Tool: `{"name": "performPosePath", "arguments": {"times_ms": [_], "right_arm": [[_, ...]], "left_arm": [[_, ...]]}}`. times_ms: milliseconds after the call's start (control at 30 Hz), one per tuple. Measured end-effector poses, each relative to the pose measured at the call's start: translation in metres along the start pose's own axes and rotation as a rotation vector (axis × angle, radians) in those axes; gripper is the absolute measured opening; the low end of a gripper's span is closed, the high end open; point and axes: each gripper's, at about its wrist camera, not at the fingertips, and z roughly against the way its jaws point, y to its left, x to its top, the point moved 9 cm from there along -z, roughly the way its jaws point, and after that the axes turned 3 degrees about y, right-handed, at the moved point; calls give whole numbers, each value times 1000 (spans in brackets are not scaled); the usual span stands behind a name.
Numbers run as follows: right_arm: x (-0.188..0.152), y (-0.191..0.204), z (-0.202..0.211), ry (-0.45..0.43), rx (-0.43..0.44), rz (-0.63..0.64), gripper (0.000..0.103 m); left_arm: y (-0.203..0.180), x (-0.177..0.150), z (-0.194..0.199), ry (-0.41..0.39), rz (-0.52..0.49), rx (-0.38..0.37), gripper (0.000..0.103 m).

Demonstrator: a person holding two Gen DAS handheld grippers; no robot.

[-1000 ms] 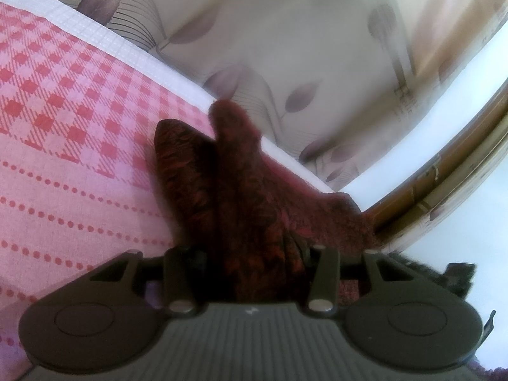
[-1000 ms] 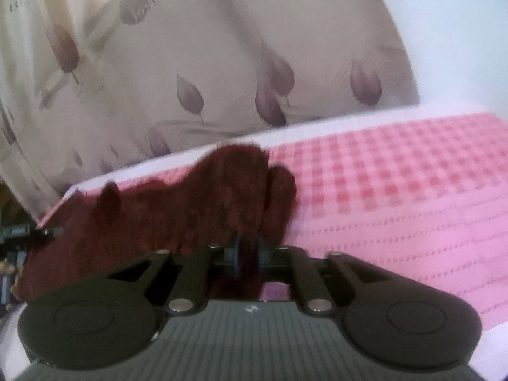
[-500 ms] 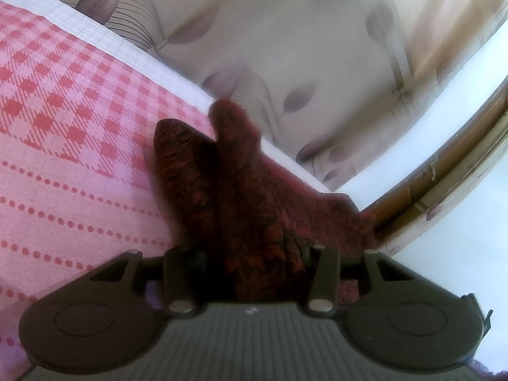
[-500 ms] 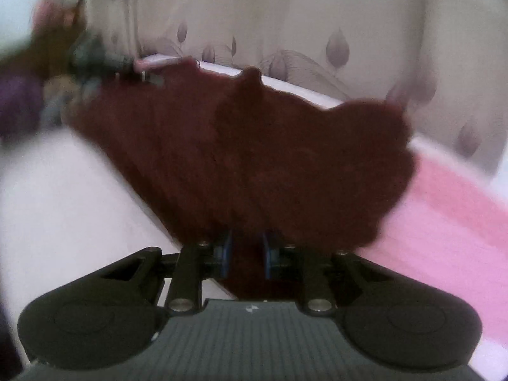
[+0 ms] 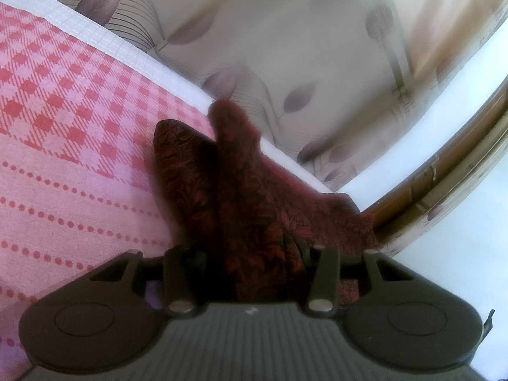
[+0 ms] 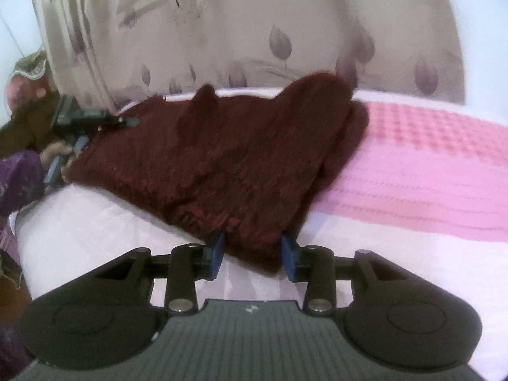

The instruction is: Fold small clothes

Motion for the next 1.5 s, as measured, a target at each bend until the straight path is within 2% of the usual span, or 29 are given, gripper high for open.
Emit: {"name": "performPosePath", "arguments": {"times_ms": [67,167,300,467,533,567,600,667,700,733,800,867,1000,1033,1100,1133,1167,1233,1267,1300,1400,1500], "right_arm": [[1,3,4,-10,-40,38,17],[-5,-7,9,24,-110,91,12],[-8,-13,8,36,-108,77,11],[-5,-19,17,6,-31,-51,15],[3,-21,26,-34,-41,-87,27],[10,-21,32,-60,-65,-87,36],[18,-18,38,-98,-78,-76,40],[39,-6,46,-187,-70,-51,42],[51,3,45,-218,-52,-38,50],[63,15,38,-233,-27,-17,55],[83,33,22,-257,3,25,80],[103,50,-3,-260,32,51,83],[124,75,-58,-206,71,82,89],[122,77,-77,-159,53,105,91],[104,79,-126,59,25,124,95],[99,81,-136,84,22,138,99],[101,84,-135,47,21,163,103],[108,82,-127,26,38,100,102],[112,80,-118,-13,79,45,102],[116,77,-106,-63,136,-23,102],[126,60,-77,-182,230,-195,102],[132,32,-52,-257,347,-392,102]], "left_arm": [[0,0,0,1,-1,1,45],[0,0,0,1,-3,0,45],[1,0,0,0,-4,0,45],[1,0,0,-1,-2,-1,45],[0,0,0,0,-4,0,45],[0,0,0,0,-2,-2,45],[0,0,0,-1,-2,-2,45],[0,0,0,-1,-3,0,45],[0,0,0,-1,-2,0,45],[0,0,0,-1,-1,1,45],[-1,0,-1,3,-3,17,45],[-3,1,-3,7,-3,35,45],[-5,3,-5,13,15,59,44],[-6,3,-5,12,26,73,44],[-13,3,-6,15,21,121,41],[-18,4,-6,14,12,153,41],[-25,5,-5,11,-2,193,40],[-40,6,-6,6,-13,253,39],[-49,6,-7,-3,-5,272,38],[-57,6,-8,-15,6,282,38],[-90,5,-11,-66,14,299,37],[-130,-2,-19,-133,-24,306,37]]}}
